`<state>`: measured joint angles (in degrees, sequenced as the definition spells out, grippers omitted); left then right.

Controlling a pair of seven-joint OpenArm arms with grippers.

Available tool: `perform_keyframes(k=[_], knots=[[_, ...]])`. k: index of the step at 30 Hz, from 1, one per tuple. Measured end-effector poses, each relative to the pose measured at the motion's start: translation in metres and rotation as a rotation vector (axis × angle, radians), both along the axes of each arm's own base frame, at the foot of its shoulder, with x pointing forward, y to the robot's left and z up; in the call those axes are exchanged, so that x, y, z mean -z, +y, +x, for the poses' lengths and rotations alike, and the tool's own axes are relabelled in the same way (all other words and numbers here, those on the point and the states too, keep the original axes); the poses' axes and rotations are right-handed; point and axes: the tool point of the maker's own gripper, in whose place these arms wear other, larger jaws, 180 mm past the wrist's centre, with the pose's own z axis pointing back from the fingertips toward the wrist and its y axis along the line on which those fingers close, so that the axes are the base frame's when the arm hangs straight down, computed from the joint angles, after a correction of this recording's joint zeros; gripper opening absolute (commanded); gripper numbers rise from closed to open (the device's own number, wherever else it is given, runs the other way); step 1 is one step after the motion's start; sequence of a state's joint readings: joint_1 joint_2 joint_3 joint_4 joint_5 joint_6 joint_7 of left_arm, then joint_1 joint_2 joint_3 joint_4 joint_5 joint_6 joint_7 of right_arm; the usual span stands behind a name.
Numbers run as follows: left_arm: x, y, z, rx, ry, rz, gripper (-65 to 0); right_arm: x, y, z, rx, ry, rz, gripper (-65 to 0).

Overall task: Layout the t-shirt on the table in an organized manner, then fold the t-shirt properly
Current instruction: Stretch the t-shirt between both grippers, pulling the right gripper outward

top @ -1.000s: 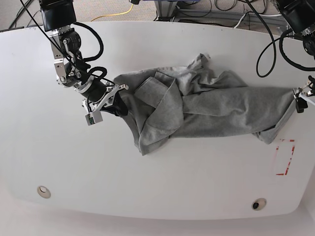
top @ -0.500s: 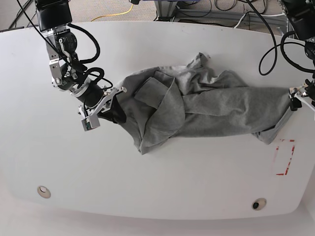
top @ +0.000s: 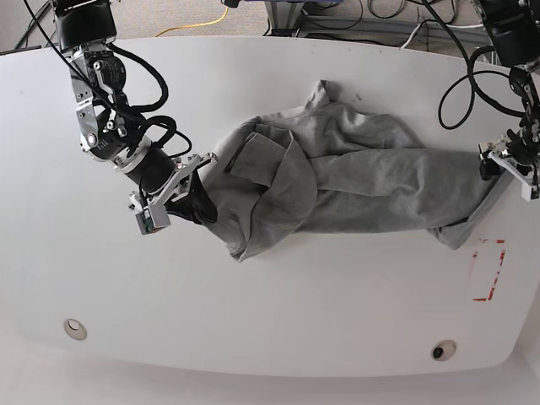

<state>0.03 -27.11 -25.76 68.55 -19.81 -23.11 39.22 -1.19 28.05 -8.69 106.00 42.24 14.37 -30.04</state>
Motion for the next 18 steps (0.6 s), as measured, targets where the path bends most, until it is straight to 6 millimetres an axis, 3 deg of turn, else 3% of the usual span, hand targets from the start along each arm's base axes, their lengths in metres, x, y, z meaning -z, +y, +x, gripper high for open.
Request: perform_keyframes(k=[5, 13, 18], knots=[[0.007, 0.007, -0.004, -0.021, 0.001, -0.004, -11.9, -0.023, -0.003, 0.0, -0.016, -0.071, -0.018, -65.0], [0.016, 0.007, -0.008, -0.036, 0.007, -0.027, -11.9, -0.036, -0.01, -0.002, -0.042, -0.107, -0.071, -65.0], [0.017, 0.007, -0.008, -0.036, 0.009, -0.026, -11.9, -0.059, -0.03, 0.005, -0.002, -0.173, -0.097, -65.0]])
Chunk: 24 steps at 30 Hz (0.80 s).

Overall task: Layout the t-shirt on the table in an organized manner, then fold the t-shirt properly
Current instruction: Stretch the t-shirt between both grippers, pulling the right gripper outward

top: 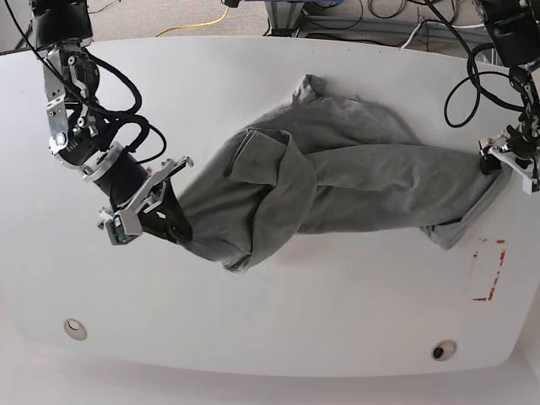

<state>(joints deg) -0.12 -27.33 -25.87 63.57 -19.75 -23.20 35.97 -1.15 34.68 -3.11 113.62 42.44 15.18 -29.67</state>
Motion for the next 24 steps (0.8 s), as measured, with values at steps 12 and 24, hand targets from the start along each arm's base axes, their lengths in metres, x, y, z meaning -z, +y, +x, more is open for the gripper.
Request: perform_keyframes(k=[12, 24], knots=[[-0.001, -0.021, 0.014, 0.082, -0.001, 0.011, -11.9, -0.043, -0.032, 0.017, 0.022, -0.118, -0.112, -65.0], [-0.056, -0.103, 0.051, 0.315, -0.175, 0.015, -11.9, -0.049, -0.035, 0.02, 0.02, -0.131, -0.134, -65.0]])
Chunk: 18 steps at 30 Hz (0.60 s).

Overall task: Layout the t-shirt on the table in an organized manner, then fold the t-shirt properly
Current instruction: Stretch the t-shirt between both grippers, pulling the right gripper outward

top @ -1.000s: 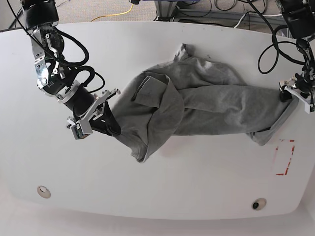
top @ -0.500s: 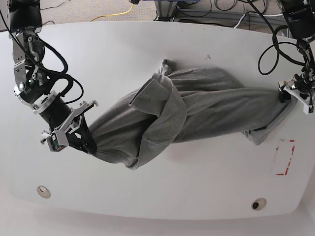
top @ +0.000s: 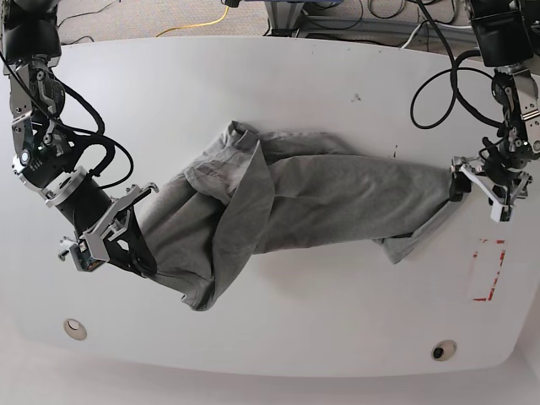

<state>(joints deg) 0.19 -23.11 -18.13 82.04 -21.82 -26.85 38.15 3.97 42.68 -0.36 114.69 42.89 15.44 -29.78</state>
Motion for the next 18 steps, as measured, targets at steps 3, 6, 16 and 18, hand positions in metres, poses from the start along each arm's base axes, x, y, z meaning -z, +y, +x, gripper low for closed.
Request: perform_keyframes(k=[3, 6, 16, 18], knots=[[-0.014, -0.019, -0.002, 0.061, -0.016, 0.007, -11.9, 0.0, -0.001, 0.0, 0.002, 0.0, -0.001, -65.0], [-0.028, -0.026, -0.001, 0.073, -0.039, 0.024, -11.9, 0.001, -0.002, 0.0, 0.007, 0.003, -0.003, -65.0], [-0.038, -0.024, 0.002, 0.077, -0.05, 0.082, -11.9, 0.003, -0.001, 0.0, 0.007, 0.007, -0.001, -65.0], [-0.026, -0.018, 0.0, 0.06, -0.013, 0.087, -11.9, 0.003, -0.001, 0.0, 0.006, 0.006, 0.0, -65.0]])
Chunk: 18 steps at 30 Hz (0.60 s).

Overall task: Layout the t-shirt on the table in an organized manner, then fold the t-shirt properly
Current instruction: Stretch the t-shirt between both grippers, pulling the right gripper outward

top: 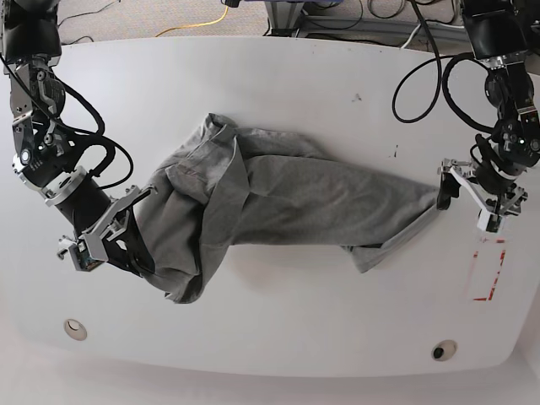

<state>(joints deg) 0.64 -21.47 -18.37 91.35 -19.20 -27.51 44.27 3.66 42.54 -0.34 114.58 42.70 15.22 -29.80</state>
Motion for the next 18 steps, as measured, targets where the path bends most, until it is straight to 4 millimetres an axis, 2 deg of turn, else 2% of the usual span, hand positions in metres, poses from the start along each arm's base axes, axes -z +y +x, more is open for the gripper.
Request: perform_keyframes(k=[6, 12, 18], knots=[[0.03, 0.015, -0.002, -0.058, 0.089, -0.034, -11.9, 0.001, 0.002, 0.0, -0.004, 0.001, 0.007, -65.0], [0.041, 0.017, 0.01, -0.079, 0.067, -0.092, -11.9, 0.003, 0.009, 0.0, -0.004, 0.004, 0.044, -65.0], [0.068, 0.007, 0.015, -0.056, 0.148, -0.105, -11.9, 0.006, 0.009, -0.001, -0.003, 0.018, 0.037, -65.0]])
